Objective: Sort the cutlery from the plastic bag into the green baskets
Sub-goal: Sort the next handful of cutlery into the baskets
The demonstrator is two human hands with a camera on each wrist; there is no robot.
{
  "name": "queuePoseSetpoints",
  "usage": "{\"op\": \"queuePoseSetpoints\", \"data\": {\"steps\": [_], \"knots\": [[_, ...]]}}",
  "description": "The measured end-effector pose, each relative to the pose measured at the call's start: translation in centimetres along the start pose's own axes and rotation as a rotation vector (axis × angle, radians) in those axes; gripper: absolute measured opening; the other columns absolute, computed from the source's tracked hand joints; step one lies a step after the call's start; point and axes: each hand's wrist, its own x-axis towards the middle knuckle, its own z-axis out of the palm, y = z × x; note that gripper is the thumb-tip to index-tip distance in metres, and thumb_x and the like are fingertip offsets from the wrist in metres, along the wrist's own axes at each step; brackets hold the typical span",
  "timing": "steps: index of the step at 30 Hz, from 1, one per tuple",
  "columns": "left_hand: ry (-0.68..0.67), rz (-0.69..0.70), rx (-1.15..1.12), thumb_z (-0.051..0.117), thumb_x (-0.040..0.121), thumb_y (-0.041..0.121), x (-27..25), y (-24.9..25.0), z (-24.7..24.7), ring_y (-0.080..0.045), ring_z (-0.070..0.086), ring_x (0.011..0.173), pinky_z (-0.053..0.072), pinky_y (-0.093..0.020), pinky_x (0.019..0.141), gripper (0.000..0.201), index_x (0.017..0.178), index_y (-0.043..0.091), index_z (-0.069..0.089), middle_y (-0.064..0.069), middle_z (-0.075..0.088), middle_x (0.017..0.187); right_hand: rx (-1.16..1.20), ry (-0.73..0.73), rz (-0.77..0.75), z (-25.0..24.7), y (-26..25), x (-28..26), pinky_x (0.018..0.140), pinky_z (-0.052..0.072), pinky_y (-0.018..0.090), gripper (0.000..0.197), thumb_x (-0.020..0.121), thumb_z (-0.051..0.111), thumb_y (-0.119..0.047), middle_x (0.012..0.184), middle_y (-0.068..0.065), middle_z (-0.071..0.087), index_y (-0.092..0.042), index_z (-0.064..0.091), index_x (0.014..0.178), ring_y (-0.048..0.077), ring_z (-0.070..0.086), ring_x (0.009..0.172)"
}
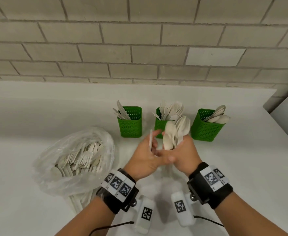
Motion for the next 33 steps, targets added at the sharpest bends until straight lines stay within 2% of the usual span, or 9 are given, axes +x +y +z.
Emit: {"op": "queuePoseSetpoints", "data": {"steps": [3,5,8,13,19,23,27,30,33], "knots": [[-0.019,-0.028,0.039,0.088,0.059,0.053,0.5,-1.2,1.0,-0.024,0.061,0.115,0.05,-0.044,0.101,0.075,0.121,0.019,0.061,-0.02,0.063,0.119,-0.112,-0.084,-0.051,1.5,0.3,-0.2,0.077,0.05,0.026,0.019,0.082,0.065,0.002,0.088,0.003,0.065,-0.006,0.064,0.099,0.006,0.061,0.078],[0.051,-0.022,0.022,0.084,0.063,0.055,0.5,-1.7,0.9,-0.018,0.062,0.113,0.05,-0.036,0.099,0.066,0.116,0.021,0.063,-0.018,0.065,0.118,-0.236,-0.091,-0.148,1.8,0.5,-0.2,0.074,0.049,0.017,0.011,0.085,0.061,-0.016,0.085,-0.001,0.067,-0.009,0.066,0.092,0.003,0.061,0.079],[0.043,-0.041,0.012,0.078,0.066,0.06,0.1,-2.7,0.9,-0.005,0.063,0.107,0.048,-0.02,0.091,0.075,0.121,0.014,0.058,-0.001,0.068,0.113,-0.317,-0.073,-0.104,1.9,1.4,-0.5,0.071,0.05,0.021,0.013,0.084,0.058,-0.027,0.08,-0.002,0.067,-0.016,0.065,0.085,0.009,0.064,0.08],[0.039,-0.059,-0.002,0.079,0.063,0.065,0.1,-3.4,0.8,-0.006,0.062,0.106,0.048,-0.025,0.091,0.076,0.118,0.019,0.052,-0.001,0.064,0.111,-0.87,-0.133,-0.059,1.0,2.6,-0.4,0.073,0.036,0.027,0.015,0.085,0.062,-0.024,0.091,-0.005,0.042,-0.021,0.066,0.099,0.016,0.044,0.087],[-0.008,-0.095,0.012,0.078,0.078,0.003,-0.1,-3.5,0.5,-0.008,0.062,0.108,0.048,-0.022,0.091,0.054,0.126,0.009,0.054,-0.005,0.065,0.118,-0.6,-0.192,-0.056,0.8,2.5,-0.4,0.079,0.051,0.03,0.031,0.077,0.059,-0.031,0.098,0.007,0.067,-0.013,0.068,0.1,0.019,0.062,0.089],[-0.058,-0.137,0.026,0.072,0.085,0.01,-0.8,-4.1,0.8,-0.012,0.059,0.116,0.047,-0.024,0.097,0.056,0.135,0.003,0.046,-0.007,0.062,0.125,-0.61,-0.27,0.084,0.6,3.9,-0.7,0.076,0.05,0.032,0.017,0.084,0.063,-0.01,0.095,0.013,0.068,-0.006,0.068,0.099,0.025,0.064,0.089],[-0.115,-0.163,-0.018,0.066,0.088,-0.001,-0.8,-3.7,0.2,-0.005,0.058,0.115,0.047,-0.022,0.094,0.06,0.14,0.009,0.039,-0.002,0.06,0.125,-0.491,-0.333,0.143,0.1,4.2,-0.7,0.085,0.055,0.048,0.043,0.077,0.056,-0.039,0.103,0.015,0.069,-0.01,0.066,0.107,0.029,0.066,0.097],[-0.048,-0.188,-0.166,0.064,0.081,-0.004,-0.5,-3.4,0.1,-0.011,0.06,0.113,0.048,-0.025,0.093,0.059,0.133,0.016,0.046,-0.003,0.063,0.122,-0.355,-0.326,0.103,-0.4,3.8,-0.7,0.08,0.057,0.041,0.018,0.079,0.06,-0.027,0.088,0.006,0.072,-0.018,0.068,0.093,0.02,0.069,0.086],[0.043,-0.172,-0.288,0.054,0.079,0.003,0.0,-2.9,0.3,-0.018,0.06,0.115,0.047,-0.029,0.098,0.047,0.125,0.015,0.058,-0.005,0.068,0.12,-0.168,-0.233,0.072,-0.6,3.3,-0.5,0.087,0.055,0.035,0.017,0.085,0.069,-0.015,0.096,0.002,0.074,-0.019,0.071,0.101,0.014,0.069,0.095]]}}
